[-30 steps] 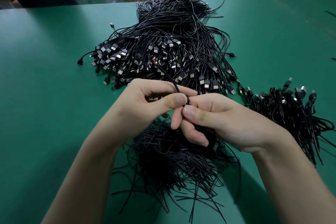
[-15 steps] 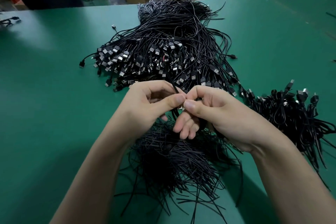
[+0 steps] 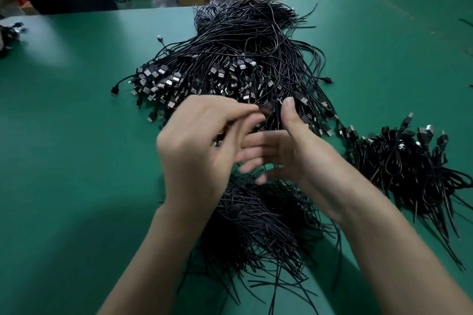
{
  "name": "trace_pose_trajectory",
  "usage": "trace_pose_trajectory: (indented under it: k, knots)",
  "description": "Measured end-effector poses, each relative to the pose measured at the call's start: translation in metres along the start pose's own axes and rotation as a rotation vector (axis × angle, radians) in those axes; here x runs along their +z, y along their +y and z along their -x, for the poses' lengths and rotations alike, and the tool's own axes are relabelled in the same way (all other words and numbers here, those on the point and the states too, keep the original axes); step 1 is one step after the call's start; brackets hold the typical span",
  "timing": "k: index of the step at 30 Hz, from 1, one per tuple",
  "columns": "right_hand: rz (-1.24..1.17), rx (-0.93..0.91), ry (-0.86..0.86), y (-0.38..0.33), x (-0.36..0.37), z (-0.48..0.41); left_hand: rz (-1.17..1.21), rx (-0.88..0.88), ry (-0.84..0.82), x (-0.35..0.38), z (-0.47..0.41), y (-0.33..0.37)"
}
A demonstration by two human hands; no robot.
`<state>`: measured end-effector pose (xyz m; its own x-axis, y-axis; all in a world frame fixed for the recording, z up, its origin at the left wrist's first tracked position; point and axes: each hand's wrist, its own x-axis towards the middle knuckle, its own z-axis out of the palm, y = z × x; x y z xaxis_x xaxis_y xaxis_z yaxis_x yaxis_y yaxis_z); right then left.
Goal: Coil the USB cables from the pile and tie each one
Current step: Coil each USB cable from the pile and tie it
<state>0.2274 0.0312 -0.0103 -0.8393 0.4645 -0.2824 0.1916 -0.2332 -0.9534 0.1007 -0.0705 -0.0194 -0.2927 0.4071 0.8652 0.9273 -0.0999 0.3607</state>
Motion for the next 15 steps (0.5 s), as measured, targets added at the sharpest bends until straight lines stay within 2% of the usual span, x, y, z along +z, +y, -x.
trace_pose_trajectory:
  k: [3,5,7,9,12,15]
  knots:
    - [-0.433,0.022,-0.196,0.0,0.006,-0.001,0.024,0.133,-0.085,0.006,0.007,0.004]
    - [-0.632,0.015,-0.183,-0.001,0.005,0.001,0.035,0.18,-0.118,0.008,0.01,0.006]
    - [-0.71,-0.016,-0.097,-0.001,0.005,0.002,0.028,0.215,-0.122,0.011,0.012,0.006]
    - [-0.659,-0.077,0.024,0.0,0.006,0.001,-0.03,0.259,-0.114,0.015,0.014,0.004]
    - [-0.376,-0.198,0.201,0.003,0.002,-0.003,-0.08,0.275,-0.173,0.016,0.012,-0.001]
    - [-0.177,-0.313,0.343,0.002,-0.007,-0.003,0.004,0.179,-0.188,0.012,0.009,-0.006]
